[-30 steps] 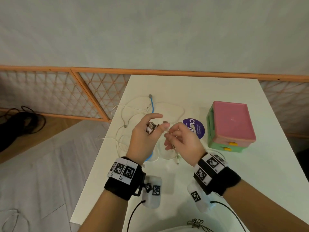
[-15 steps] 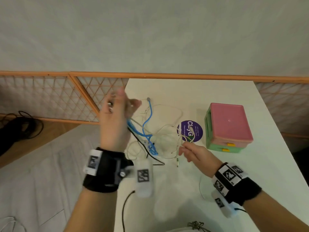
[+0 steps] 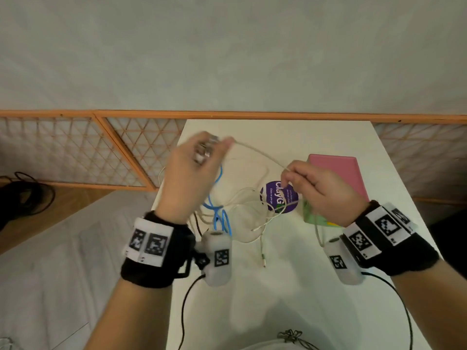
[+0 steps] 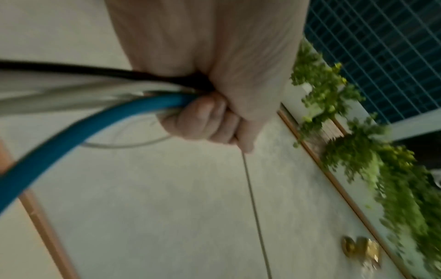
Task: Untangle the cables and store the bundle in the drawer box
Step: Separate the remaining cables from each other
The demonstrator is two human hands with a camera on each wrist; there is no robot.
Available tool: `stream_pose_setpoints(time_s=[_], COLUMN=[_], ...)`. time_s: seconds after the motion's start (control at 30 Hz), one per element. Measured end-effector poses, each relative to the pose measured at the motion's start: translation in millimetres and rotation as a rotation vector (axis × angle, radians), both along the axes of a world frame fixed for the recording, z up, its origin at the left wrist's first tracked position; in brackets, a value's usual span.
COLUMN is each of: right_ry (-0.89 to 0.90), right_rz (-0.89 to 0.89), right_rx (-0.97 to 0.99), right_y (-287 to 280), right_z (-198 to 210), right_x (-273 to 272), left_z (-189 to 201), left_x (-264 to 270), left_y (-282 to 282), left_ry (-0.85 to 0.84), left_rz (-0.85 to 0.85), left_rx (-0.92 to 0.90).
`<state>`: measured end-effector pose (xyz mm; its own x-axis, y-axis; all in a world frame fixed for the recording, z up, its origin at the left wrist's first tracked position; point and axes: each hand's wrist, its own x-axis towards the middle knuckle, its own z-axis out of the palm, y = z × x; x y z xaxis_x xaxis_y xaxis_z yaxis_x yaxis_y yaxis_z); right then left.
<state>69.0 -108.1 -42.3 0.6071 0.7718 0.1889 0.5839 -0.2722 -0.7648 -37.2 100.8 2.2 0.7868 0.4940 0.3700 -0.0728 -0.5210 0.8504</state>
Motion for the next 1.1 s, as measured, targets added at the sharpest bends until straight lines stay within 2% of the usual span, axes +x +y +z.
stream_pose_setpoints(time_s=[0.07, 0.17, 0.23, 0.33, 0.37, 0.43, 0.5, 0.57, 0.63, 0.67, 0.7, 0.73, 0.8, 0.83, 0.87, 0.9, 0.97, 1.03, 1.07, 1.1], right_ry=[0.006, -0.026, -0.067, -0.124, -0.156, -0.200, -0.194, -0.162, -0.149, -0.141, -0.133, -0.121, -0.034, 0.047, 0.133, 0.209, 0.278, 0.197, 0.106, 0.005], right_rz=[-0.040, -0.058, -0.051, -0.017, -0.007, -0.009, -0.048, -0.090, -0.109, -0.110, -0.112, -0.121, -0.211, -0.304, -0.410, -0.501, -0.552, -0.430, -0.331, -0.232], right_rx=[-0.103, -0.211, -0.206, -0.148, -0.131, -0.121, -0.147, -0.196, -0.259, -0.296, -0.332, -0.358, -0.306, -0.230, -0.145, -0.077, -0.028, -0.112, -0.180, -0.243], right_y=[-15, -29, -27, -12, -7, -2, -7, -17, -27, -31, -33, -34, -32, -29, -27, -25, -23, -18, -12, -6], right_z=[-16, -33, -31, -13, -8, -1, -2, -8, -16, -21, -25, -29, -37, -39, -39, -37, -34, -31, -30, -27], right_x=[5, 9, 5, -1, -3, -2, 3, 6, 5, 4, 3, 4, 9, 12, 15, 17, 19, 14, 8, 0], left_z=[3, 0, 0, -10, -15, -19, -19, -11, -5, -3, -3, -3, -5, -5, -6, -5, -3, 0, 1, -1], left_x=[0, 0, 1, 6, 9, 14, 18, 17, 15, 14, 13, 13, 10, 7, 4, 2, -2, -1, 2, 6], left_y=[24, 41, 27, -16, -28, -37, -29, -14, 6, 16, 22, 25, 22, 19, 16, 14, 10, 1, -6, -15], left_ry=[-0.081, -0.004, 0.063, 0.258, 0.285, 0.258, 0.175, 0.070, 0.010, 0.066, 0.195, 0.387, 0.775, 0.879, 0.892, 0.841, 0.558, 0.237, 0.167, 0.182], left_rz=[0.193, 0.322, 0.193, -0.252, -0.339, -0.372, -0.285, -0.127, 0.054, 0.106, 0.088, 0.018, -0.227, -0.327, -0.410, -0.449, -0.465, -0.464, -0.481, -0.511], left_rx=[-0.036, 0.157, 0.254, 0.309, 0.360, 0.412, 0.402, 0.303, 0.284, 0.315, 0.347, 0.370, 0.391, 0.403, 0.410, 0.380, 0.259, 0.149, 0.138, 0.168])
